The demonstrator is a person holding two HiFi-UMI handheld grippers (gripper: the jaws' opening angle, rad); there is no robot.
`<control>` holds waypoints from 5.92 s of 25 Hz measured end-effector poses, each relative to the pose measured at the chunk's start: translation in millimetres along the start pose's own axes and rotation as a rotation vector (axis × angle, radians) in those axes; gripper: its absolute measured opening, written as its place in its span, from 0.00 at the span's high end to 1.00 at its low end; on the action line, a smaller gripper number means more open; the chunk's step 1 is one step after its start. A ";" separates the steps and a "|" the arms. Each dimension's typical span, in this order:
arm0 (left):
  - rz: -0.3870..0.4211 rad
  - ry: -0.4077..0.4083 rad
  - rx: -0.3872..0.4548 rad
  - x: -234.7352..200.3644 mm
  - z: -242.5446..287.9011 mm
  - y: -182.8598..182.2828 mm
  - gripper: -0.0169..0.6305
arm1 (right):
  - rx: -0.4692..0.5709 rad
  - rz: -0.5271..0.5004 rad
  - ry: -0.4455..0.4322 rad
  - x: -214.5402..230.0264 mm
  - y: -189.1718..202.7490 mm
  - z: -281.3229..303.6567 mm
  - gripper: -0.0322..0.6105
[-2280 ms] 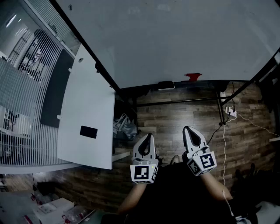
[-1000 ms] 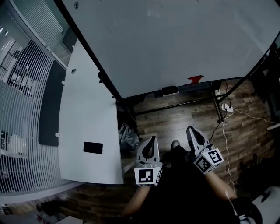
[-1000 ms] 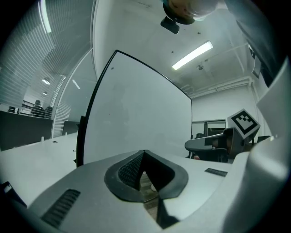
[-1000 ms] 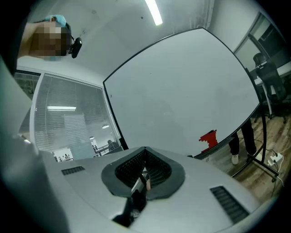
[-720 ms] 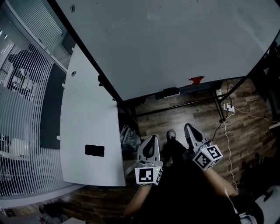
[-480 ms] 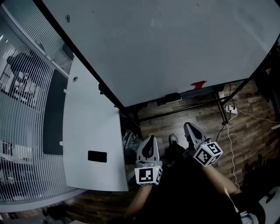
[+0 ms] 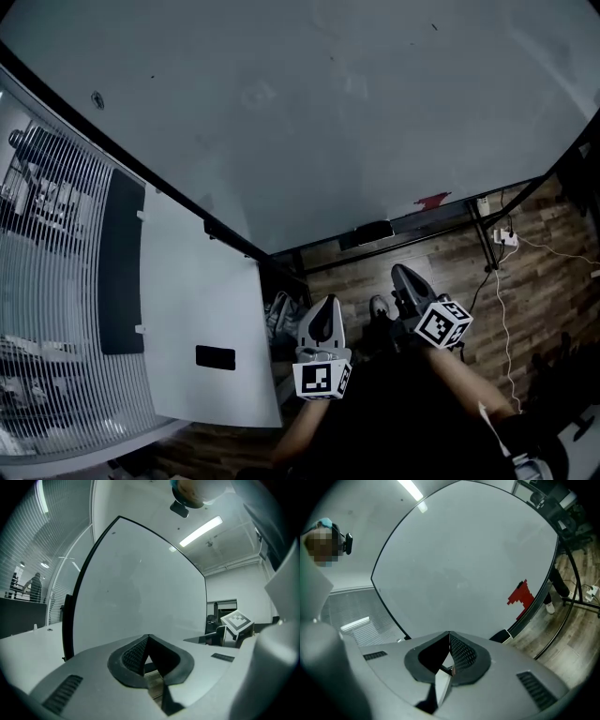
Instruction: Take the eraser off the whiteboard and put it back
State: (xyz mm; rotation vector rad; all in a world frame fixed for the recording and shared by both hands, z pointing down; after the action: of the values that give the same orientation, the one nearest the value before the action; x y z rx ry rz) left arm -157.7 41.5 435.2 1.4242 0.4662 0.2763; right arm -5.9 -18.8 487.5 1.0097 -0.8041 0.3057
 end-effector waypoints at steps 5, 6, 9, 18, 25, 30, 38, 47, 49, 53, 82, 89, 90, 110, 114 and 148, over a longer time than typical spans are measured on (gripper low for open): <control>-0.009 0.013 -0.023 -5.5 26.3 2.5 0.97 | -0.040 0.039 0.011 15.9 -0.4 29.0 0.93; -0.008 0.018 -0.032 -5.5 30.7 4.1 0.97 | -0.048 0.051 0.016 20.6 0.9 33.9 0.93; -0.007 0.022 -0.046 -5.4 38.4 10.3 0.97 | -0.071 0.105 0.028 35.6 7.4 45.1 0.93; 0.003 0.008 -0.066 -6.0 59.6 19.8 0.97 | -0.151 0.267 0.044 71.3 24.6 73.9 0.93; -0.012 -0.009 -0.075 -11.3 75.8 23.0 0.97 | -0.206 0.340 0.057 98.1 40.1 96.7 0.92; -0.015 -0.023 -0.084 -12.9 80.7 26.4 0.97 | -0.245 0.386 0.049 109.1 53.5 107.7 0.85; -0.027 -0.037 -0.104 -14.7 82.7 32.9 0.97 | -0.291 0.449 0.054 123.1 69.3 122.5 0.67; -0.034 -0.043 -0.119 -17.0 83.8 36.7 0.97 | -0.306 0.524 0.065 134.4 82.8 138.8 0.58; -0.039 -0.048 -0.121 -18.8 83.3 37.3 0.97 | -0.302 0.528 0.056 132.9 82.0 143.0 0.58; -0.052 -0.063 -0.121 -24.6 82.5 37.3 0.97 | -0.301 0.549 0.045 129.6 82.2 150.8 0.58; -0.058 -0.073 -0.124 -20.1 87.3 40.1 0.97 | -0.314 0.652 0.073 140.3 78.6 153.7 0.64; -0.062 -0.068 -0.123 -17.5 89.0 41.1 0.97 | -0.324 0.643 0.073 140.8 81.6 148.5 0.67; -0.062 -0.068 -0.122 -17.0 89.2 41.1 0.97 | -0.324 0.642 0.073 141.0 81.5 148.3 0.67; -0.062 -0.069 -0.118 -12.7 86.6 42.3 0.97 | -0.317 0.643 0.063 141.0 79.6 141.9 0.73; -0.055 -0.067 -0.116 -9.7 86.1 39.3 0.97 | -0.314 0.645 0.060 140.1 78.1 138.8 0.73; -0.043 -0.051 -0.064 -10.1 44.0 20.4 0.97 | -0.177 0.298 0.027 100.8 52.1 104.3 0.76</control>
State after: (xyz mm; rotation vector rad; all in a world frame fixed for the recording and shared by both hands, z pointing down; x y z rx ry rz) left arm -144.1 1.0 460.2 1.3541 0.4416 0.2179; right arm -14.6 -92.5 622.6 0.7181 -0.9407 0.4928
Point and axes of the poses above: the fingertips, and each gripper's own axes: z forward along the fingers, x to its right, y out of its underside, the point moved 1 cm from there along -z, backward along the fingers, and after that the axes turned 11 degrees about y, right-handed, at the moved point
